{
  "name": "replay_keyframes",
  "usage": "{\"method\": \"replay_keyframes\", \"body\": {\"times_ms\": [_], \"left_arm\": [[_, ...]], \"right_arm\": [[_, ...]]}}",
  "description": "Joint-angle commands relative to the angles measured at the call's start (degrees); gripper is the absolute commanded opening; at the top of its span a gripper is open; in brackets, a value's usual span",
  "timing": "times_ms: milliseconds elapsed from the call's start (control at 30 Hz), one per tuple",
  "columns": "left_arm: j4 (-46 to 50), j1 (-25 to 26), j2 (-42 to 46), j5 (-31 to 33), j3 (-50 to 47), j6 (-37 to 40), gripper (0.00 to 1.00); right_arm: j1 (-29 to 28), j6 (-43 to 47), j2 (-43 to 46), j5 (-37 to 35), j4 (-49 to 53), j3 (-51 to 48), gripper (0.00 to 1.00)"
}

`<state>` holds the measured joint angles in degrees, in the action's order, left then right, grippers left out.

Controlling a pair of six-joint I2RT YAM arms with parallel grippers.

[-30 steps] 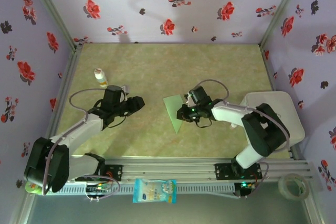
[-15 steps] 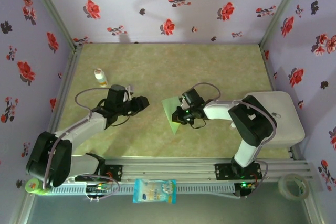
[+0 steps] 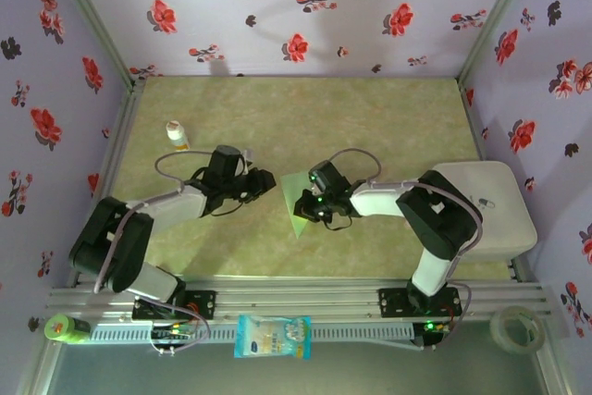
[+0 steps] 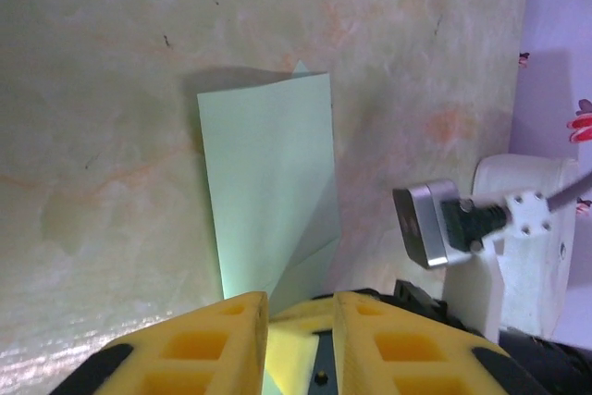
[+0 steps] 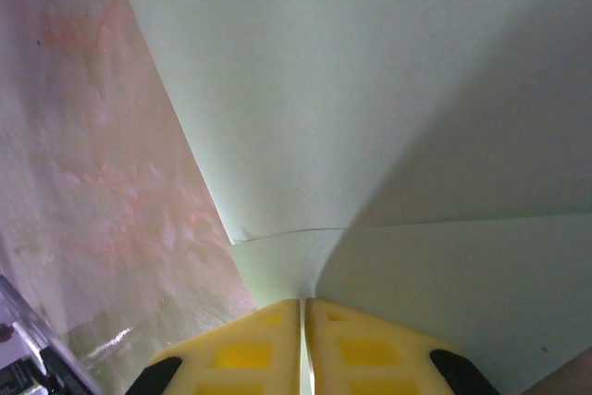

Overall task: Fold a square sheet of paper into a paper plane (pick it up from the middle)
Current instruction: Move the paper to the center of the table.

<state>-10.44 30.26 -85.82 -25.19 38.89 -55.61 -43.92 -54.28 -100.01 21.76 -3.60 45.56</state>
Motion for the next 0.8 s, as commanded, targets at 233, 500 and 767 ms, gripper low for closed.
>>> {"method": "replay_keyframes", "body": {"times_ms": [233,500,767], "left_arm": [[-8.97,0.85,-8.96,-2.45,4.01,-5.23,0.19],[-9.88,2.07,-15.67,-7.77,8.83,-4.77,0.17],[-9.00,2.17,-20.65,-6.40,8.23,-5.27,0.15]], "right_arm": [[-0.90,-4.49,-0.81,-5.45,0.12,-2.49,0.11],[-0.86,-5.70,-0.85,-3.72,-3.75,-3.23,0.12],[-0.88,-5.57,0.31,-2.72,-6.37,-3.76,0.15]]}}
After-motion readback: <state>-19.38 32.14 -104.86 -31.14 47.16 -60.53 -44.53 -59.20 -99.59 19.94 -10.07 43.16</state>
